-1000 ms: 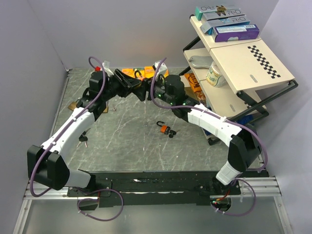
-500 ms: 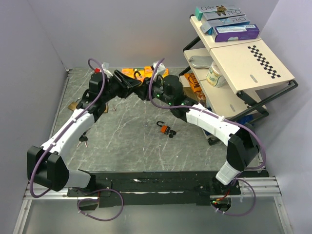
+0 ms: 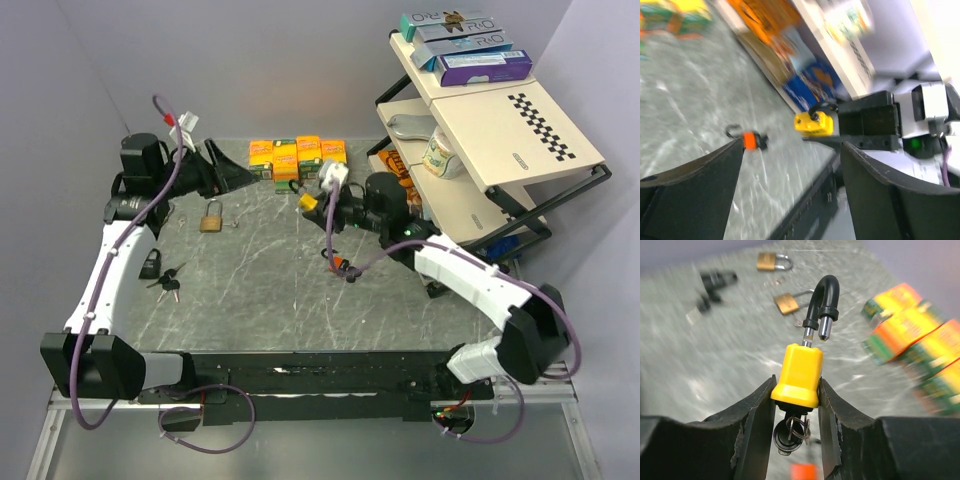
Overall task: Lock with the key
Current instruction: Lock the lock.
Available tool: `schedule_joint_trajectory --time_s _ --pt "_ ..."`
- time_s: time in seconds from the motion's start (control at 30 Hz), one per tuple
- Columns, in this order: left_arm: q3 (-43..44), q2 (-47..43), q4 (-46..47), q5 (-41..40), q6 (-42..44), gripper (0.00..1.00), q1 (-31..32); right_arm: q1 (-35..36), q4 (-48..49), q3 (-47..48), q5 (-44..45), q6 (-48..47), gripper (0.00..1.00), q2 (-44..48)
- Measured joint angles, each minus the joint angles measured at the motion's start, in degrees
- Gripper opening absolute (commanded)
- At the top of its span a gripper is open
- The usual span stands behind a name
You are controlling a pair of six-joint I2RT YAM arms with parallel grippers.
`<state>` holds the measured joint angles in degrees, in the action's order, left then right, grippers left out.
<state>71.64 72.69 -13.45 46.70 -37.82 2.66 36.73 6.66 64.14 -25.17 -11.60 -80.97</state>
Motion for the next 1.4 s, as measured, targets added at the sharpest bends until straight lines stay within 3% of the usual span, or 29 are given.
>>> schedule_joint_trajectory --time_s 0.13,0.33,0.57,0.63,0.73,0.83,0.87,0.9,0.97,1.07,1.1,1.2,1.3,1.4 --pt "4.33 1.40 -7.65 8.61 7.17 0.81 0.92 2.36 -1.29 -4.00 -0.13 -18.38 0.00 5.31" --pt "6.84 2.60 -13.40 10.78 12.20 0.66 7.78 3.50 -3.21 -6.05 -0.74 -36.44 0.00 7.48" --pt "7.76 3.28 -16.04 9.35 16.09 0.50 13.14 5.95 -3.89 -8.44 -0.76 -44.57 0.00 9.44" --pt "7.76 4.02 -17.18 9.38 16.81 0.42 13.35 6.54 -3.67 -9.60 -0.70 -46.14 0.00 10.49" --pt "7.74 5.33 -20.15 9.29 19.26 0.34 13.90 6.88 -3.19 -10.21 -0.61 -47.15 0.00 11.04" --pt "7.76 6.54 -23.98 8.44 23.58 0.38 15.26 6.91 -3.08 -10.21 -0.57 -47.17 0.00 11.04" --pt "7.74 6.67 -25.29 7.78 25.44 0.44 15.85 6.91 -3.10 -10.21 -0.57 -46.88 0.00 11.04" --pt "7.74 6.69 -26.38 6.97 27.08 0.62 16.46 6.91 -3.08 -10.19 -0.61 -46.45 0.00 11.04" --pt "7.72 6.34 -27.96 4.11 31.21 0.69 17.75 6.91 -3.30 -10.08 -1.14 -45.31 0.00 11.04" --pt "5.73 4.22 -28.44 -0.48 36.11 0.62 18.84 6.88 -4.98 -9.16 -2.45 -42.62 0.00 11.04" --pt "4.46 2.91 -28.33 -2.05 37.88 0.52 19.06 6.75 -5.95 -8.52 -3.32 -41.46 0.00 11.04" --pt "0.83 -1.36 -27.98 -4.31 41.77 0.39 18.43 6.19 -9.42 -5.57 -7.28 -36.87 0.00 11.04" --pt "-2.97 -5.92 -24.39 -2.51 43.19 0.33 15.47 5.44 -14.23 -1.42 -12.02 -31.17 0.00 10.88" --pt "-6.99 -11.15 -20.63 2.99 44.13 0.37 9.01 4.48 -19.21 3.76 -17.46 -26.14 0.00 10.05"
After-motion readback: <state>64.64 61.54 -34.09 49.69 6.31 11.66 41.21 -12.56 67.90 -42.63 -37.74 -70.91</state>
